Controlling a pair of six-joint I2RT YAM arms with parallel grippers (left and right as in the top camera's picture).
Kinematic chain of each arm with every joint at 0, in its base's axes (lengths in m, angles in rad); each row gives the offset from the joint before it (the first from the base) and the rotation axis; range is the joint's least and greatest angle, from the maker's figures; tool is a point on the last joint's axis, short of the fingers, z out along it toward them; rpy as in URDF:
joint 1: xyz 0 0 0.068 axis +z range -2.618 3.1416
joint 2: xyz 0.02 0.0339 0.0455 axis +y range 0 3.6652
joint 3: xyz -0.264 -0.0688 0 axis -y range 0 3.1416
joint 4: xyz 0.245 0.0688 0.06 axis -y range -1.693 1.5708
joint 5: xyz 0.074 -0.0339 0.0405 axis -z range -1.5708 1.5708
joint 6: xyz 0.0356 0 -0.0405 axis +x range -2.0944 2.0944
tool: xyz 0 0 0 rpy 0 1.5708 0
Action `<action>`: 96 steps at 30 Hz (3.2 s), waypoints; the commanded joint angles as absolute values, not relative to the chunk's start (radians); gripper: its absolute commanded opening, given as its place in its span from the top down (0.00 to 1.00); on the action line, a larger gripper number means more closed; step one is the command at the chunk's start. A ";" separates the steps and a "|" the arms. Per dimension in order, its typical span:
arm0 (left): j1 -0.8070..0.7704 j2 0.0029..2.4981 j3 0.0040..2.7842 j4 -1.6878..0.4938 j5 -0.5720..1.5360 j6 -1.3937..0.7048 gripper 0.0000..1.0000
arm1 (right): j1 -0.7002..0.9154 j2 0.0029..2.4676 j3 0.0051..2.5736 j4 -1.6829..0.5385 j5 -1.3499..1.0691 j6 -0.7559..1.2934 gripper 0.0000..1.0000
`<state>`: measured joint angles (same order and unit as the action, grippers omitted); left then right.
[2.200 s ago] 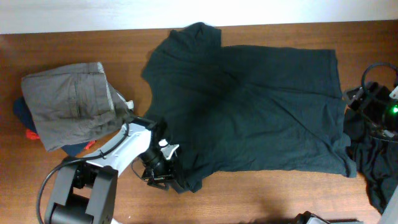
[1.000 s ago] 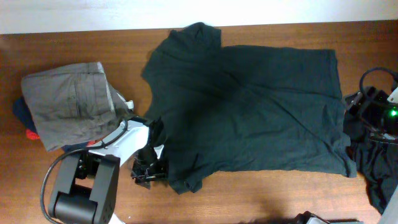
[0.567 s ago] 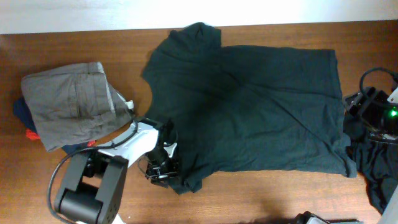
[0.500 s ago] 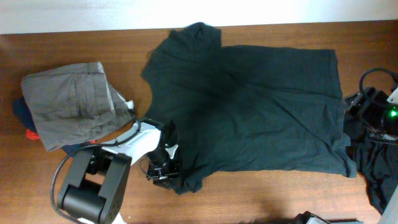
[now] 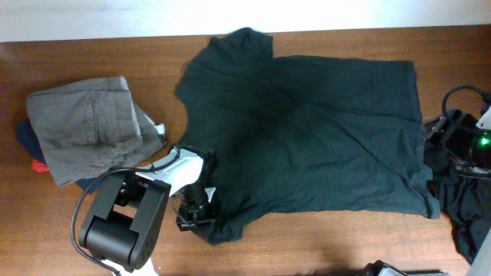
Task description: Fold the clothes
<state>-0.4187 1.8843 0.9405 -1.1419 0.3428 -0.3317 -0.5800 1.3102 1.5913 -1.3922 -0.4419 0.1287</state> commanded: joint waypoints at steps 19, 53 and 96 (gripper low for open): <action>-0.096 1.753 0.998 -1.211 0.064 -0.296 0.96 | -0.584 1.399 1.500 -1.399 -0.334 0.112 0.30; -0.089 1.592 1.114 -1.220 0.225 -0.046 0.45 | -0.937 1.462 0.826 -1.070 -0.171 0.325 0.57; -0.209 1.592 1.114 -1.218 0.530 0.257 0.50 | -0.865 1.421 1.001 -1.056 -0.333 0.217 0.96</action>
